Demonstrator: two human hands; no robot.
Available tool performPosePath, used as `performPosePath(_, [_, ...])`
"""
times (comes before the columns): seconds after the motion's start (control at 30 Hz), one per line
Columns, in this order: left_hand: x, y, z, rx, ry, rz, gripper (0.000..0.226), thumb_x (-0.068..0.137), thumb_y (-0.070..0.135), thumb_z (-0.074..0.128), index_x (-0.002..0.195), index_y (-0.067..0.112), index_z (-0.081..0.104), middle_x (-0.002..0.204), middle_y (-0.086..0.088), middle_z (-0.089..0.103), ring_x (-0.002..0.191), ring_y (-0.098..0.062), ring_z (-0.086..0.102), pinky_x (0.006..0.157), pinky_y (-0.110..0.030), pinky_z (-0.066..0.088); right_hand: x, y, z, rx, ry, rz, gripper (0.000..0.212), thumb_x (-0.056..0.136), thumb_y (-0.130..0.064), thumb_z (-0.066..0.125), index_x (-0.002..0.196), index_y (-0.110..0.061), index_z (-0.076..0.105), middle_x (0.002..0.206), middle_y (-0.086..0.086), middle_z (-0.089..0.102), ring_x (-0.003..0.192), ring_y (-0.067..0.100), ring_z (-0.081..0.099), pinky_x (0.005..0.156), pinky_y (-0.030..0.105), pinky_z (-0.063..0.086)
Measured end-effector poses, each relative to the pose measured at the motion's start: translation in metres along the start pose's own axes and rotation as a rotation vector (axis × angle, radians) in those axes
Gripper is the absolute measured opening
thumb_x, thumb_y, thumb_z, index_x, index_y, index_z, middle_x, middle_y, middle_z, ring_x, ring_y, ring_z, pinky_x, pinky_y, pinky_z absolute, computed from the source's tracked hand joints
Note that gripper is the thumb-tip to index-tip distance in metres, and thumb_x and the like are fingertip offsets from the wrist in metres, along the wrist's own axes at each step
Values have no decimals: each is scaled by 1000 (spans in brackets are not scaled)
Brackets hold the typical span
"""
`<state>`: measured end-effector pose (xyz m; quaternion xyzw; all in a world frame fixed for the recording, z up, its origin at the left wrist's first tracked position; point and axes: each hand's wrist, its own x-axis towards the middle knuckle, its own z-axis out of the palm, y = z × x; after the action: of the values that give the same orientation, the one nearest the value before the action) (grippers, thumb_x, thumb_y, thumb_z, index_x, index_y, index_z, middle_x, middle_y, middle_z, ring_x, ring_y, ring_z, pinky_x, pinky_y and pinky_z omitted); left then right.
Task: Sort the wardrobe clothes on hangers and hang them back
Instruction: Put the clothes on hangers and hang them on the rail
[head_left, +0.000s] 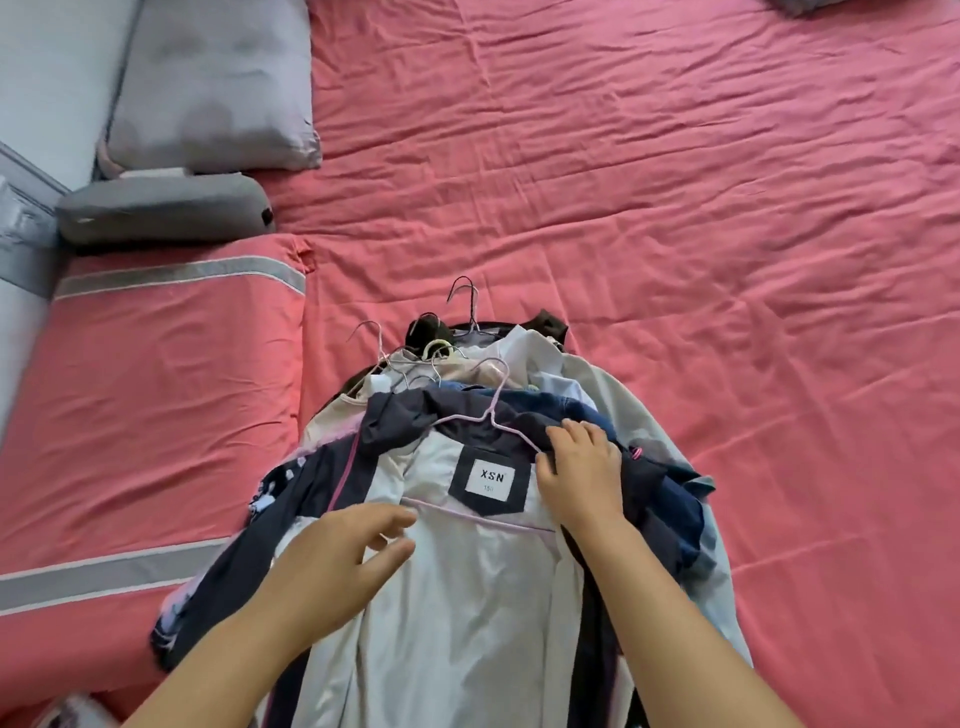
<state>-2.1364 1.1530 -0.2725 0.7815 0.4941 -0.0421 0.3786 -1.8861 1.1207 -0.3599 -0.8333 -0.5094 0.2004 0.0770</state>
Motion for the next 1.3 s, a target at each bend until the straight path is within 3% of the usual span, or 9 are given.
performPosePath(0.1, [4,-9,-2,-2,-4,-58,17,88,37,61,101,48,60,97,28,62,88,11,58,79,-22,49,26,-3,12,-49,-114,18,43,96,-32,41,137,-18,39,137,1,44,133,23,33,114,48,12])
performPosePath(0.43, [24,-22,-18,17,54,-108,19,84,46,60,103,43,63,94,26,63,83,8,59,78,-24,50,46,-13,24,-259,-132,48,16,90,-21,47,103,-18,56,108,1,60,103,24,52,85,36,36])
performPosePath(0.63, [31,-19,-31,-1,100,-14,36,78,52,56,108,35,66,97,28,60,89,8,57,83,-27,49,7,-22,9,29,192,-18,44,47,0,82,54,-16,42,48,-1,47,40,26,48,45,26,25])
performPosePath(0.73, [32,-20,-42,45,142,76,54,75,52,53,125,30,57,123,23,50,116,4,46,97,-20,38,-27,-26,-6,231,377,-46,14,67,-2,66,70,-15,60,58,-3,55,52,25,55,47,26,35])
performPosePath(0.87, [29,-19,-63,156,172,209,75,81,28,70,145,27,30,153,7,22,142,-14,20,113,-29,22,-75,-39,-35,408,432,-73,26,79,-12,51,95,-23,70,81,-10,66,76,14,60,63,29,47])
performPosePath(0.97, [20,-18,-80,242,148,411,92,73,42,71,145,35,15,155,14,10,144,-12,5,116,-34,11,-118,-52,-61,501,480,-94,28,83,-11,50,97,-28,66,90,-15,67,85,10,61,73,31,50])
performPosePath(1.07, [1,-14,-93,340,56,609,91,60,69,47,143,40,26,147,26,18,141,-3,7,114,-32,3,-175,-71,-87,528,581,-94,30,84,-10,51,102,-29,66,95,-17,68,90,7,63,78,32,51])
performPosePath(1.17, [-30,-7,-96,297,17,757,58,65,69,40,98,26,62,97,17,64,101,-10,56,86,-25,41,-238,-102,-115,538,680,-64,43,81,-6,53,107,-39,62,98,-29,66,92,-2,62,81,17,47])
performPosePath(1.3, [-85,3,-98,187,243,985,49,84,64,34,64,19,35,51,7,36,49,-9,38,47,-28,32,-320,-137,-133,494,834,24,39,76,-3,64,102,-31,70,90,-26,69,85,-3,64,77,16,49])
